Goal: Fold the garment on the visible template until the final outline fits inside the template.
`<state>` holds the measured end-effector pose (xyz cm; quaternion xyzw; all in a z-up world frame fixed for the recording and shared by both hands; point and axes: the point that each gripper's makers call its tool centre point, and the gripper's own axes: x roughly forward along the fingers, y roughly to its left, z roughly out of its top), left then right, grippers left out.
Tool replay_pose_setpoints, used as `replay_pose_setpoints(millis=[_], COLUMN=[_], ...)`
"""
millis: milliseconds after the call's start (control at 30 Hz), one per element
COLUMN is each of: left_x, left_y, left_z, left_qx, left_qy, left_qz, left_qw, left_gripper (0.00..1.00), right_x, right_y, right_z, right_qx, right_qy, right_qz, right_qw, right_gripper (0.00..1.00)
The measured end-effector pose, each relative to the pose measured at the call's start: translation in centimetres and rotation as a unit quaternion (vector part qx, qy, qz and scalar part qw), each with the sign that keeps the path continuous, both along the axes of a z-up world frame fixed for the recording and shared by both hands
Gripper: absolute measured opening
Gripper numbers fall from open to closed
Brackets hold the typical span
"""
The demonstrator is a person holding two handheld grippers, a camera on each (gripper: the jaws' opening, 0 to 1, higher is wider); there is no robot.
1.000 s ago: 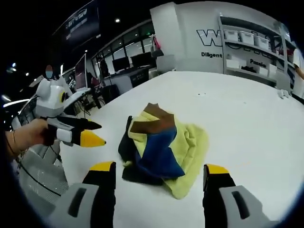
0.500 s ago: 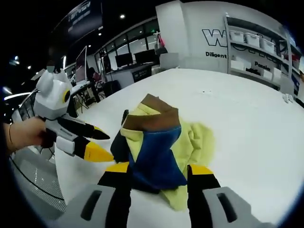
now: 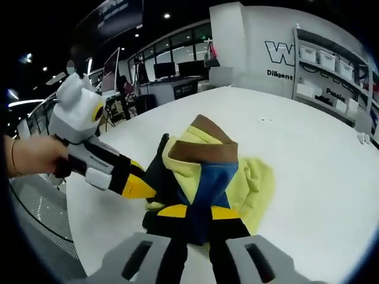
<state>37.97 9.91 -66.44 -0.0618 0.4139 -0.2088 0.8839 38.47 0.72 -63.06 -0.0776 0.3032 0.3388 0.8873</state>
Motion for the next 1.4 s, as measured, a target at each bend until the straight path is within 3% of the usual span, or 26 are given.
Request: replay_pose_setpoints(millis=[233, 400, 600, 667, 833, 1400], left_x=[0.1, 0.2, 0.2, 0.3, 0.6, 3.7], left_y=[-0.8, -0.1, 0.9, 1.8, 3.3, 9.4], left_z=[-0.2, 0.7, 2.2, 2.7, 4.0, 5.8], left_qx=[-0.010, 0.001, -0.009, 0.005, 0.000, 0.028], left_qy=[0.003, -0.008, -0.019, -0.031, -0.041, -0.060], left_qz=[0.003, 0.002, 0.007, 0.009, 0.001, -0.002], left_qw=[0.9999, 1.0000, 0.9998, 0.9995, 0.9992, 0.9978], left_gripper=[0.01, 0.00, 0.00, 0.00, 0.00, 0.00], right_x=[0.4, 1.2, 2.8, 3.5, 5.4, 11.8], right_y=[-0.1, -0.8, -2.1, -2.6, -3.9, -6.9], right_z=[0.6, 1.8, 2.8, 3.2, 3.8, 4.1], right_qx=[-0.014, -0.020, -0.038, -0.037, -0.054, -0.125], right_qy=[-0.013, -0.034, -0.058, -0.062, -0.069, -0.060], right_qz=[0.007, -0.006, -0.027, -0.035, -0.047, -0.047], right_qw=[0.9998, 0.9992, 0.9972, 0.9967, 0.9950, 0.9892], right_gripper=[0.00, 0.00, 0.00, 0.00, 0.00, 0.00])
